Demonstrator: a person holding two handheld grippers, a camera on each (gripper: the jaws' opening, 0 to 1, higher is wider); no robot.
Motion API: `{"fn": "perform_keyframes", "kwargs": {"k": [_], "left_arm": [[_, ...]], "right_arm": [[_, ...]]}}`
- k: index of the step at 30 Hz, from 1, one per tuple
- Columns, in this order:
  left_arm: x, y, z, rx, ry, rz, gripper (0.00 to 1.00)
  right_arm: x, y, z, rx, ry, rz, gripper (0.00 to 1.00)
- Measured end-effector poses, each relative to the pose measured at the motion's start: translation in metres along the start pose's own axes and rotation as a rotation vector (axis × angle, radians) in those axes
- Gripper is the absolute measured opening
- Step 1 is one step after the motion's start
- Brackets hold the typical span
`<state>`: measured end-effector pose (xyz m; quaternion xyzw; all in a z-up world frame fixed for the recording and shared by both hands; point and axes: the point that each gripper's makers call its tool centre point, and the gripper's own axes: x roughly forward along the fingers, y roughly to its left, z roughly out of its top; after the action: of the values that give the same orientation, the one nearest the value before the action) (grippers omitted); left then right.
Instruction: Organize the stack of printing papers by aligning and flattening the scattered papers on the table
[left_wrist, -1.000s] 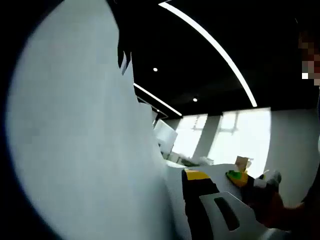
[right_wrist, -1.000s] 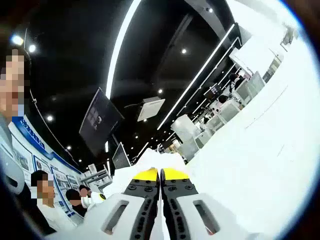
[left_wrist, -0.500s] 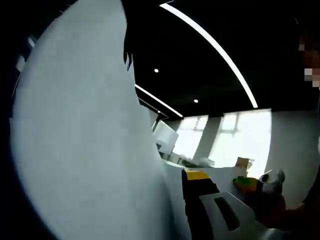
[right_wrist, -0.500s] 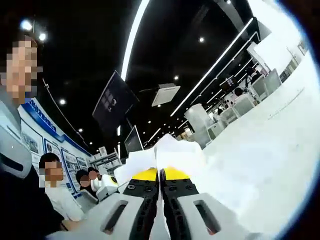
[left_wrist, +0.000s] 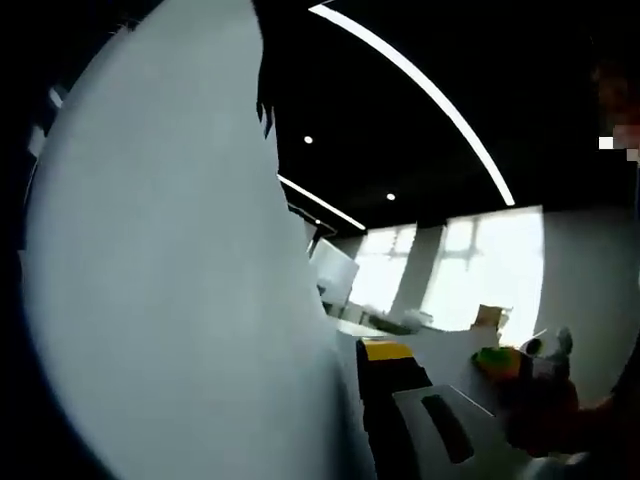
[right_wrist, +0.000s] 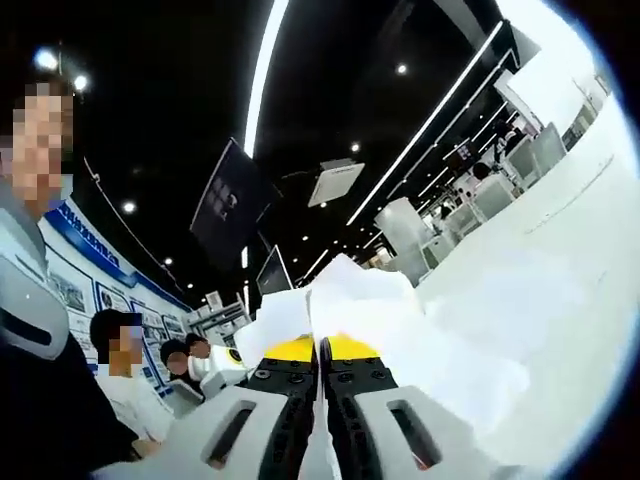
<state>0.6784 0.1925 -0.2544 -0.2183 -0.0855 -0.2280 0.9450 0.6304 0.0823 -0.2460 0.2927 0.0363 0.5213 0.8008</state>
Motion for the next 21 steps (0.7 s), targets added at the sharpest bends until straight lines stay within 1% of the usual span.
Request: {"fn": "perform_keyframes", "kwargs": {"k": [2,7,8,10,13,21], "left_arm": [[-0.0001,0.0,-0.0004,0.003,0.003,0.001,0.13],[-0.0006,-0.0002,-0.0003,0.011,0.004,0.002,0.08],[-0.0007,0.0,-0.0001,0.01,0.004,0.003,0.08],[-0.001,0.0003,0.0003,0.012,0.002,0.006,0.08],[-0.0014,0.001,0.001,0.016,-0.001,0.009,0.07],[-0.003,0.0016,0.0036,0.016,-0.014,0.014,0.06]], "right_arm": [[0.0008,-0.0013,-0.0003,0.0,-0.001,-0.007,0.0],[0.0022,0.0004,-0.0018,-0.003,0.003,-0.015,0.0],[0.0022,-0.0002,-0.0013,-0.006,-0.001,-0.019,0.0],[0.0023,-0.0039,0.002,-0.013,-0.025,-0.051,0.0],[0.0025,-0.0033,0.0022,-0.003,-0.026,-0.046,0.0],[0.0028,-0.0027,0.0014,-0.018,-0.024,-0.058,0.03]]}}
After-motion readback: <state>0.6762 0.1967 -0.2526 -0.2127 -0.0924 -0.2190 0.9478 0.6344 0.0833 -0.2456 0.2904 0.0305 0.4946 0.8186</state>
